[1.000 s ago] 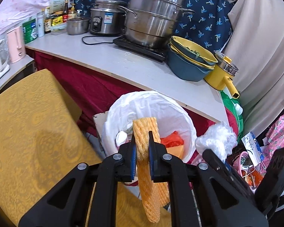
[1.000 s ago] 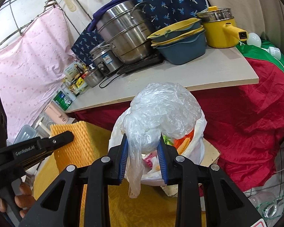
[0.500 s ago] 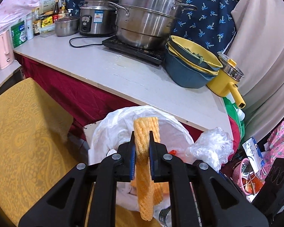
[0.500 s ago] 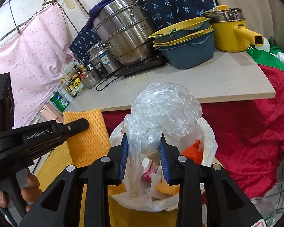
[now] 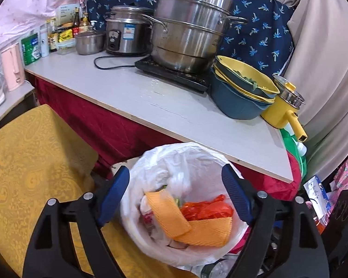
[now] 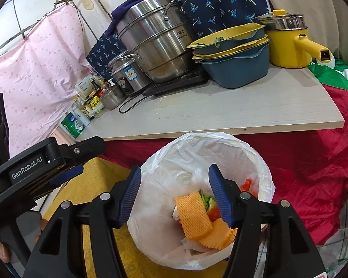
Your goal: Collect trash
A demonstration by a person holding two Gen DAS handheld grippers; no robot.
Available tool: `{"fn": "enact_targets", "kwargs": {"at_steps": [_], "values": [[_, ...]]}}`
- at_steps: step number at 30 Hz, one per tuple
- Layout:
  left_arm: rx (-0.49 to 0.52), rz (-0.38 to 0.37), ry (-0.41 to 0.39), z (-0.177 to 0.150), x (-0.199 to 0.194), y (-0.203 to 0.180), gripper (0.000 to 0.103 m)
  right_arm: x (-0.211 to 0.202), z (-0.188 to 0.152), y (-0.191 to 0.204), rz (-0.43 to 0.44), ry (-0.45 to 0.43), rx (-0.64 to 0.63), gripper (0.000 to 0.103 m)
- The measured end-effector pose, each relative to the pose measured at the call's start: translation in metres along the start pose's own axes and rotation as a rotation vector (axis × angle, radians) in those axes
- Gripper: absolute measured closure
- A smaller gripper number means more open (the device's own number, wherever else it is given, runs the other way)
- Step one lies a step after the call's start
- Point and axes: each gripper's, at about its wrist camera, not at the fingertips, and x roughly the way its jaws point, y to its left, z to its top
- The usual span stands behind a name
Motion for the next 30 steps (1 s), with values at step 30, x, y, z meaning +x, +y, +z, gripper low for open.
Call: {"fn": "enact_targets", "kwargs": {"at_steps": [30], "values": [[0.042,0.218,-0.032,-0.069,-0.100,0.046,0.008,-0.073,-0.047,0.066,-0.060,0.071,-0.185,0.007]]}}
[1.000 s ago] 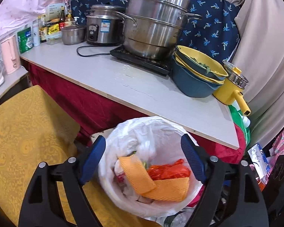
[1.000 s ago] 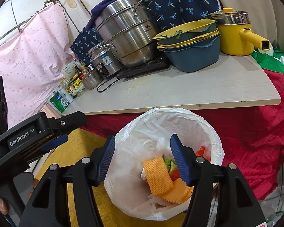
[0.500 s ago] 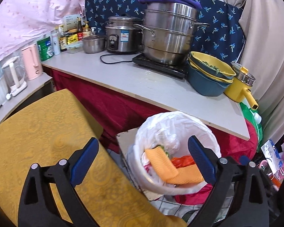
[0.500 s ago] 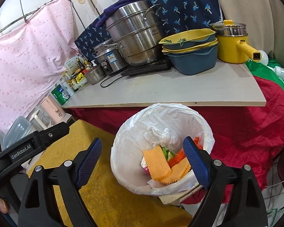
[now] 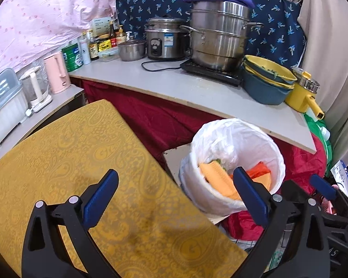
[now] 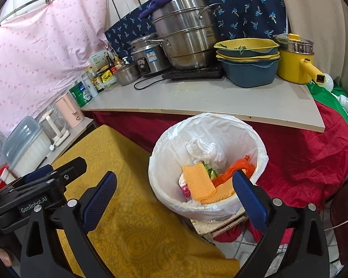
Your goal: Collect trash
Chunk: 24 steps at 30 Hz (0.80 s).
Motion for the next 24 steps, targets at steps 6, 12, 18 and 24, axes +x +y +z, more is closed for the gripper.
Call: {"fn": "enact_targets", "kwargs": {"at_steps": [6,12,18,24], "values": [[0.011,0.013,0.027,-0.014,-0.001,0.003,0.007,-0.002,-0.007,0.004,-0.031,0.022,-0.059,0.007],[0.032,0.034,0.068,-0.025,0.003,0.001,0.007,-0.008,-0.015,0.004,-0.091,0.026,-0.095,0.007],[0.051,0.042,0.075,-0.035,0.000,-0.003,0.007,-0.013,-0.023,0.002,-0.124,0.031,-0.102,0.007],[0.080,0.055,0.062,-0.041,-0.009,-0.008,0.007,-0.019,-0.028,0.005,-0.131,0.032,-0.105,0.007]]}}
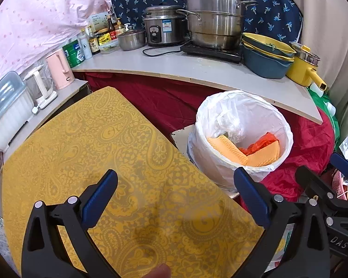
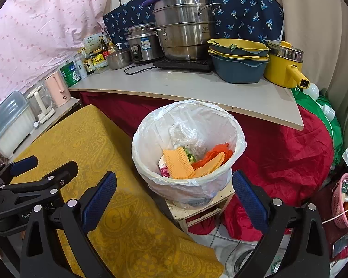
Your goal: Collect trash
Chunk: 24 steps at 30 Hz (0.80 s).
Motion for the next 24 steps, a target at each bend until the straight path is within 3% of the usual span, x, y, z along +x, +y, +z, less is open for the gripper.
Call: {"fn": "enact_targets", "kwargs": {"at_steps": [24], "values": [[-0.047,0.003,-0.023,-0.007,-0.012,0.012,0.007,-0.013,-0.003,0.009,-0.006,-0.018,-0.025,0.007]]}}
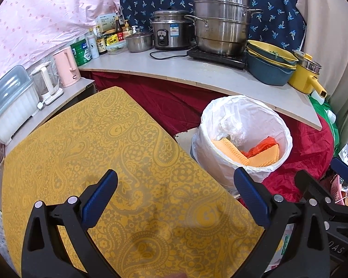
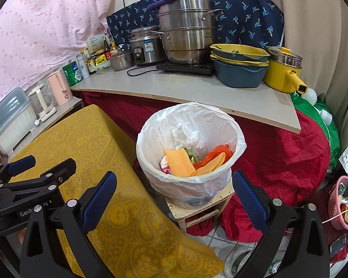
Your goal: Collect trash
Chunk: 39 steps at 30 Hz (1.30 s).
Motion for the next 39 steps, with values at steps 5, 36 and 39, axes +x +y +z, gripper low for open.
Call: {"fn": "enact_targets", "kwargs": {"at_steps": [5,36,39], "values": [[-0.015,0.009,-0.005,-0.002,-0.001,0.003,0.007,0.004,-0.001,0.002,0.005,0.004,-0.006,0.007],[-0.003,0.017,0.015,-0.005,0.005,0.001,0.007,0.011,-0.005,0.000,0.004,0.018,-0.008,0.007],[0.000,0.012,0.019,-0.005,0.006,0.001,0.007,0.011,-0.005,0.000,0.006,0.018,-0.008,0.007]]}}
